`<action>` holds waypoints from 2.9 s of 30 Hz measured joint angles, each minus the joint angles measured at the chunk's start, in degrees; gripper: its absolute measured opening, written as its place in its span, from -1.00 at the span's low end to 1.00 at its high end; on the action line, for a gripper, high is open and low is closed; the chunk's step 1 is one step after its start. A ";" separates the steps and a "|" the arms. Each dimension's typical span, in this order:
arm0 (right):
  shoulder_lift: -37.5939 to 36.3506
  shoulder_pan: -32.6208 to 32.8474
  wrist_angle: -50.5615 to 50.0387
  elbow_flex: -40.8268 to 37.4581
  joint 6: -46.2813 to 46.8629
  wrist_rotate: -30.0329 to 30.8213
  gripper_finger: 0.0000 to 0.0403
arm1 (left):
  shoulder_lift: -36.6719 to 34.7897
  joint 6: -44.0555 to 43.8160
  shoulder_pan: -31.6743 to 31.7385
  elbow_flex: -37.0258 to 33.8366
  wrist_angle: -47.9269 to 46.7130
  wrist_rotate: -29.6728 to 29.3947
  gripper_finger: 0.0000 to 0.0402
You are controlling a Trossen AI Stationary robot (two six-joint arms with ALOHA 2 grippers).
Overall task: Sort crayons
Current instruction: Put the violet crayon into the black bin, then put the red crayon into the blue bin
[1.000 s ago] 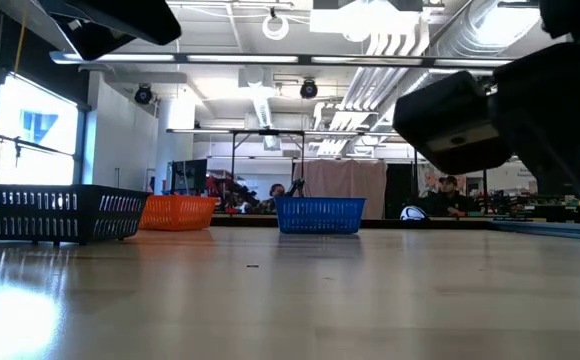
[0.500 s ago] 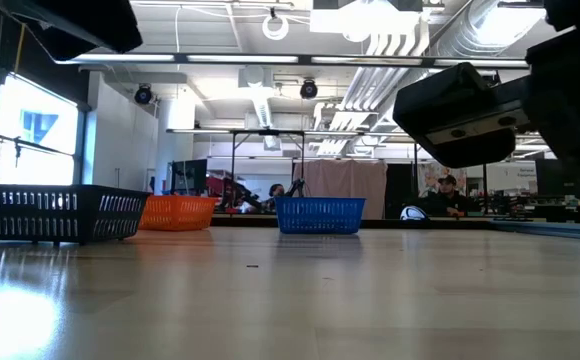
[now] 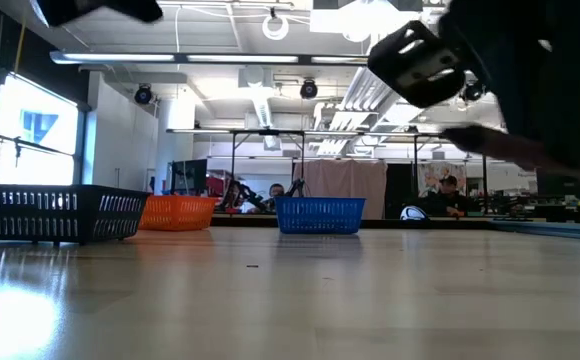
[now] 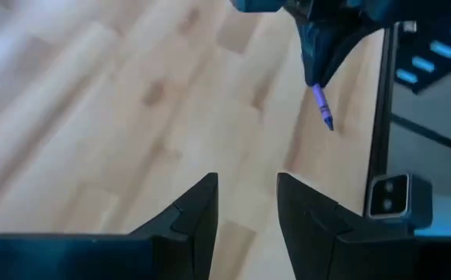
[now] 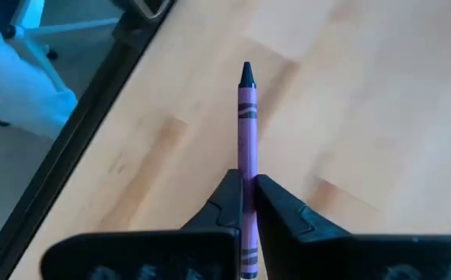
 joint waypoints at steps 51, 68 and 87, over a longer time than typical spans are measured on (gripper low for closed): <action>29.84 -34.46 78.99 14.43 1.84 -9.37 -0.95 | -25.82 20.21 -7.69 0.04 -16.73 -40.08 -0.42; 34.51 -33.83 50.61 31.41 -1.09 -9.86 -0.75 | -25.82 19.99 -7.69 0.04 -16.49 -39.67 -0.42; 15.33 -37.12 -8.50 31.30 -13.31 -28.11 -0.42 | -25.80 19.12 -7.77 0.04 -16.80 -34.32 -0.42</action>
